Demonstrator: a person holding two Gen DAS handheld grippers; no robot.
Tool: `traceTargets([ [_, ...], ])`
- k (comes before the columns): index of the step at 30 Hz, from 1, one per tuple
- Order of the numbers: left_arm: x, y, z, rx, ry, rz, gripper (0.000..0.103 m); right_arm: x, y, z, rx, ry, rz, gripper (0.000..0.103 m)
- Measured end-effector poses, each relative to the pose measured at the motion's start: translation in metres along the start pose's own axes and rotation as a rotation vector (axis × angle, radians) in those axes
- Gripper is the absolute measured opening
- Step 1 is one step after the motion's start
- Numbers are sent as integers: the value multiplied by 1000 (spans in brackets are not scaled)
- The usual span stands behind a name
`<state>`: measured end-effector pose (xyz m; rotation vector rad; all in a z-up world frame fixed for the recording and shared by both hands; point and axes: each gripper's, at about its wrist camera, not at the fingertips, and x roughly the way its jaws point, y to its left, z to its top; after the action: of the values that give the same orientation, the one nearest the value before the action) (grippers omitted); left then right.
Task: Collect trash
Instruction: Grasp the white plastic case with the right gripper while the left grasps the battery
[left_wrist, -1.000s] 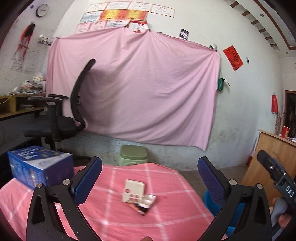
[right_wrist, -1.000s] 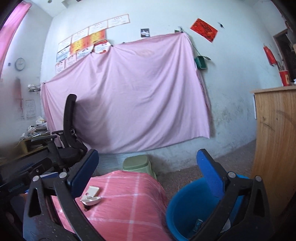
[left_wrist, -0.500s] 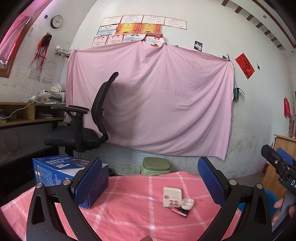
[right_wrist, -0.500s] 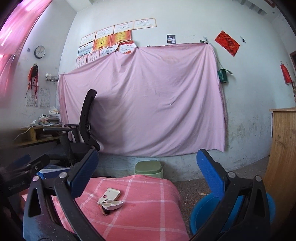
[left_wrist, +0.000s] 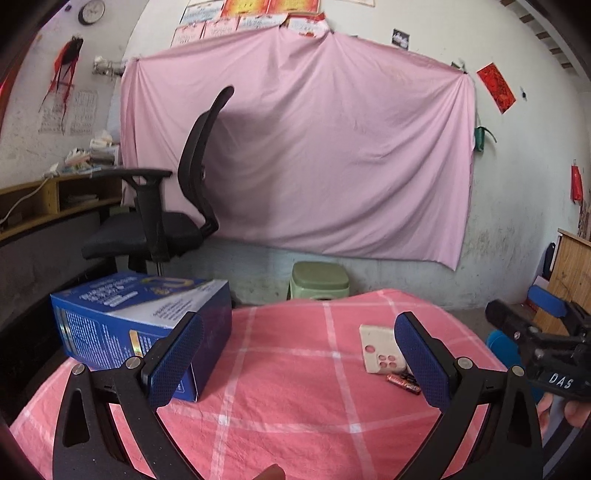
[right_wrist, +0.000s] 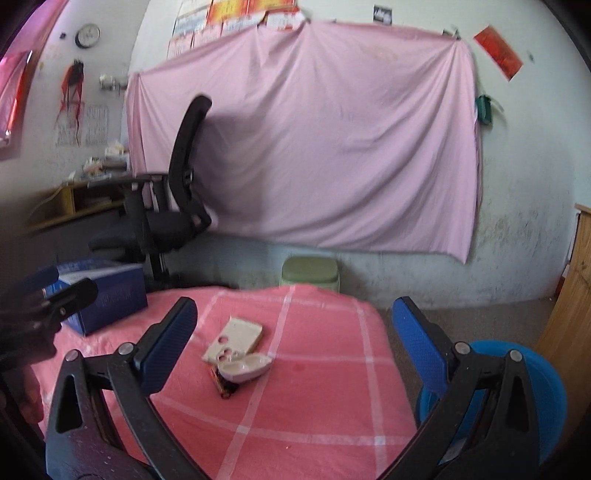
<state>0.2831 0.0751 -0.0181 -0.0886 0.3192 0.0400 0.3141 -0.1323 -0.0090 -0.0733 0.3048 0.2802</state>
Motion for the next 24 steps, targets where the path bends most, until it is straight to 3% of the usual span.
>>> traceTargets([
  [5,17,6,-1,-31,50,-10,101,24,5,-5,-9,118,0,103],
  [9,28,9,-4,-49,110,-42,97,51,5,-13,-9,267,10,103],
  [14,43,11,-10,-76,189,-68,70,68,6,-20,-3,376,55,97],
  [18,51,13,-12,-113,227,-81,63,76,17,-26,-32,437,106,96],
  [20,54,12,-13,-124,243,-87,61,83,23,-28,-55,471,109,93],
  [24,59,8,-14,-122,278,-115,55,88,20,-29,-32,504,118,71],
])
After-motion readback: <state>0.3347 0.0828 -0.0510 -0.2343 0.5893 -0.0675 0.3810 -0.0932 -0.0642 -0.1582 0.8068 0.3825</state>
